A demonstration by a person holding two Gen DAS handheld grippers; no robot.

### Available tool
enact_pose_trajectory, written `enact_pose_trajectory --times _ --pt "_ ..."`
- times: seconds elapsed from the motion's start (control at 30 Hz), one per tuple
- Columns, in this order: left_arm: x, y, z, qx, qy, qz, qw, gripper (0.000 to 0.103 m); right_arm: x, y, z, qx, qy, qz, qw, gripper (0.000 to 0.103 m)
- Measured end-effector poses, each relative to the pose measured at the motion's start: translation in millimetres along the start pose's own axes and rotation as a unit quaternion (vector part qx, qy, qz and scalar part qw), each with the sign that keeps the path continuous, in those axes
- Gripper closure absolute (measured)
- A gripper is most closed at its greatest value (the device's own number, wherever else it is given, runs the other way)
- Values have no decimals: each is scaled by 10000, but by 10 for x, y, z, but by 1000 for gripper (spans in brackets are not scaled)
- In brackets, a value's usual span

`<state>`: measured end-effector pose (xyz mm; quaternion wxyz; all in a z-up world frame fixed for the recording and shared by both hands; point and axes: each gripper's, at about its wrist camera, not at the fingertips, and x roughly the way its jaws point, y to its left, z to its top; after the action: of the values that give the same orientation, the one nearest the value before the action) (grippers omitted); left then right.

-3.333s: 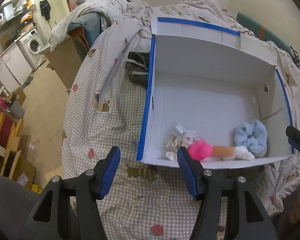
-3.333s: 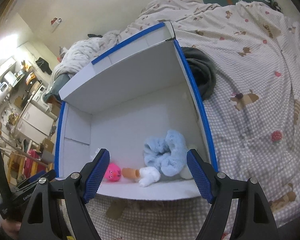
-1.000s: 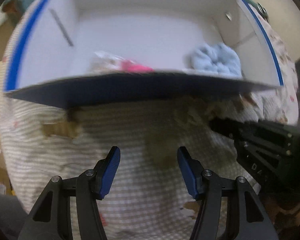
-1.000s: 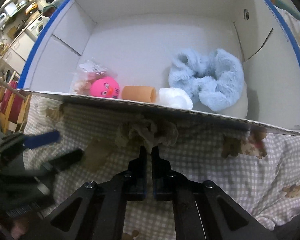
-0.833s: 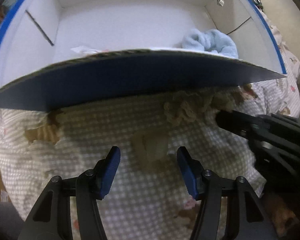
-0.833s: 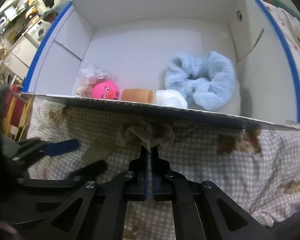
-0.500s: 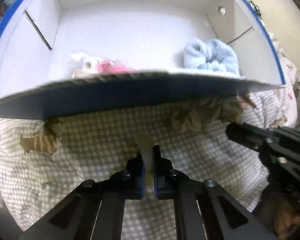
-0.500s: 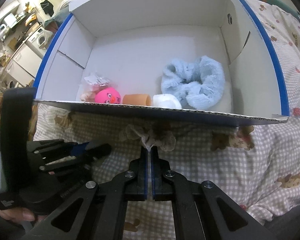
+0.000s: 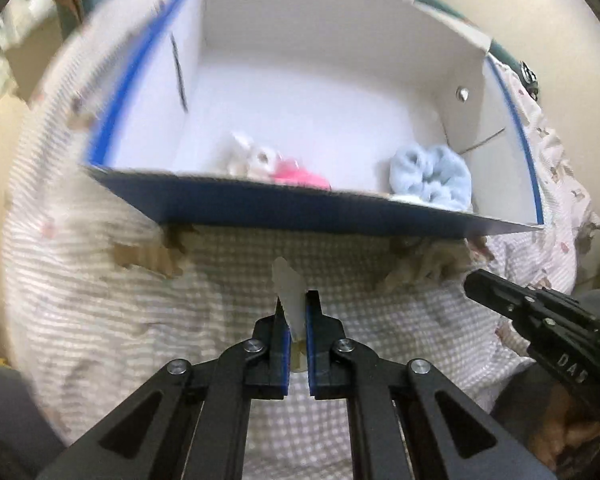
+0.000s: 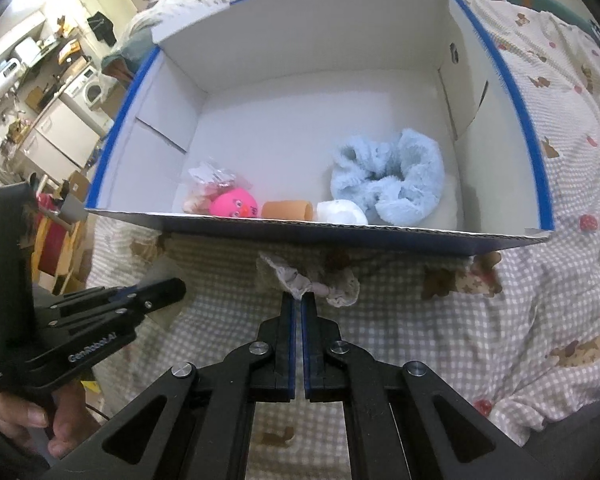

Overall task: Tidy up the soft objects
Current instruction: 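Grasp the translucent tan piece with the left gripper while the right gripper grasps the beige lace scrunchie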

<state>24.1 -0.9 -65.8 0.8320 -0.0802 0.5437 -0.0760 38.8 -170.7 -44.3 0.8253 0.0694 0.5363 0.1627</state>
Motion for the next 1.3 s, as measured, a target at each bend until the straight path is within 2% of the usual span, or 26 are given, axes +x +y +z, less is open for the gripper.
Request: enact_pose_trajectory --times 0.2,0.27,0.33,0.4,0.43,0.5,0.53,0.57,0.73,0.83,1.0,1.03,1.07,1.13,1.17,1.3 --pt "-322 -23 -51 32 -335 -58 9994 97 -267 117 -35 -257 -185 81 9995 100" --pt "-357 -142 -51 24 -385 -12 9993 97 -322 115 -30 -290 -224 67 9993 101" --pt "-387 -161 -25 22 -392 26 9992 97 -328 42 -10 -132 -224 -11 9997 101" --pt "-365 -158 -29 -16 -363 81 9993 97 -261 -133 13 313 -85 110 9994 100" --pt "-362 -141 -29 -27 -347 95 9993 97 -192 -209 19 502 73 173 9986 94" --pt "-308 -133 -35 -42 -306 153 9994 97 -18 -326 29 810 380 56 9960 59" --pt "-294 -126 -34 -59 -282 153 9995 97 54 -353 20 915 464 12 9947 24" --pt "-283 -119 -37 -70 -264 136 9995 97 124 -373 17 1005 506 21 9937 20" --pt "-246 -136 -41 -29 -253 152 9996 97 519 -319 47 855 831 -567 9912 20" --pt "-243 -137 -44 -22 -251 169 9995 97 715 -266 8 711 1075 -620 9897 20" --pt "-213 -134 -41 -38 -211 228 9995 97 762 -109 -59 247 1131 -597 9915 21" --pt "-201 -135 -41 -40 -195 248 9995 97 769 -77 -77 149 1154 -571 9916 36" --pt "-189 -137 -41 -40 -180 273 9995 97 780 -43 -95 60 1192 -567 9912 62" --pt "-184 -140 -38 -36 -181 309 9994 97 785 -1 -112 -37 1215 -482 9914 83" --pt "-184 -138 -40 -30 -188 333 9993 97 778 29 -114 -99 1196 -461 9917 87" --pt "-188 -102 -46 -43 -207 437 9988 97 690 168 -142 -311 1063 -259 9935 90"
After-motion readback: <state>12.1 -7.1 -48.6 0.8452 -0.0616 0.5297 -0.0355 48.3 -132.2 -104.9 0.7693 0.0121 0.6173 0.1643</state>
